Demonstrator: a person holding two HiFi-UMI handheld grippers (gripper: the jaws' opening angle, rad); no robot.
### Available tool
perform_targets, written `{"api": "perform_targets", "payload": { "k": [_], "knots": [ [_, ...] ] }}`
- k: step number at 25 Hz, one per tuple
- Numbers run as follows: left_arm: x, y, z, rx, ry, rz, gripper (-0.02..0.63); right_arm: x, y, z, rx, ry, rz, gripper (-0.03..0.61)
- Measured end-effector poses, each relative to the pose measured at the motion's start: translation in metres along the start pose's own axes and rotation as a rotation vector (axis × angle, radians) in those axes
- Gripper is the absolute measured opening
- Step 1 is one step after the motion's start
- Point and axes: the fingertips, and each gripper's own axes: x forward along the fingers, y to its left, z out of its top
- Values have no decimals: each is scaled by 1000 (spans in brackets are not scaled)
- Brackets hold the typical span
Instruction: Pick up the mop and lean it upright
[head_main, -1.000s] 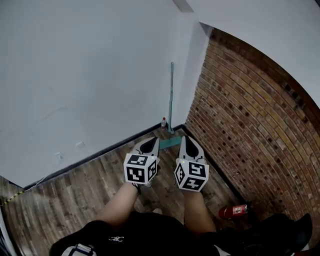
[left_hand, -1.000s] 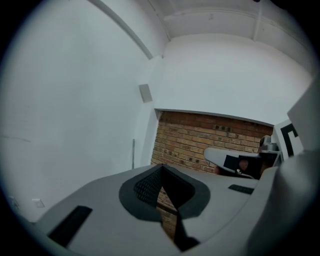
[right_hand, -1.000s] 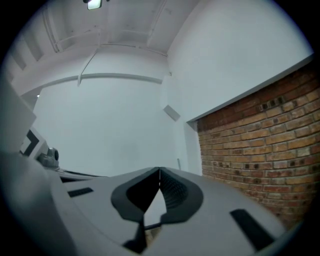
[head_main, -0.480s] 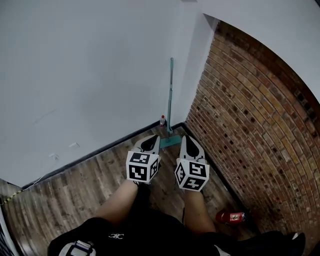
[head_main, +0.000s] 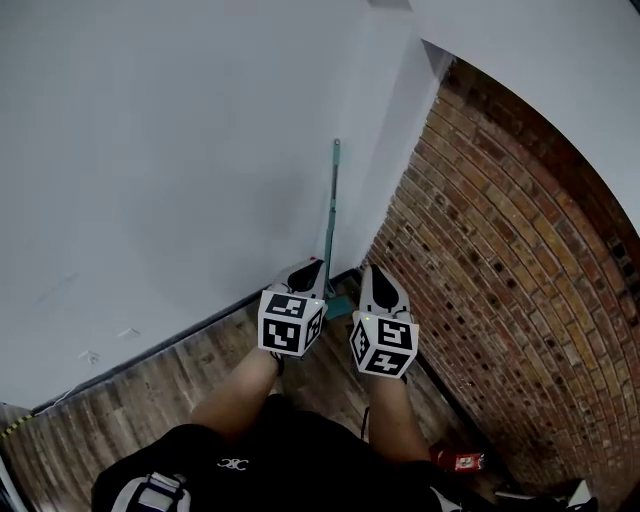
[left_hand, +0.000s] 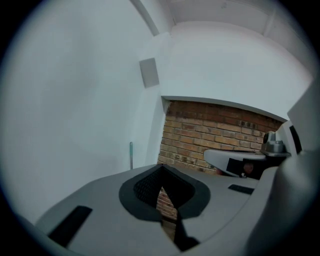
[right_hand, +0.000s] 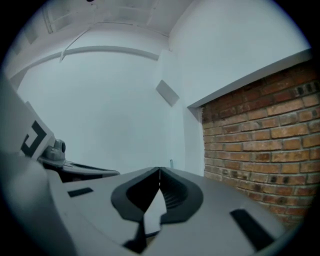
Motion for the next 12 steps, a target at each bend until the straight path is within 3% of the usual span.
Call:
{"api": "perform_targets", "payload": {
  "k": [5,12],
  "knots": [
    [47,54,31,-14,-11,-14,-5,75,10,14,-17,8,-9,12],
    [84,107,30,-57,18,10,-5,145,13,4,-20,51,0,14]
  ]
}}
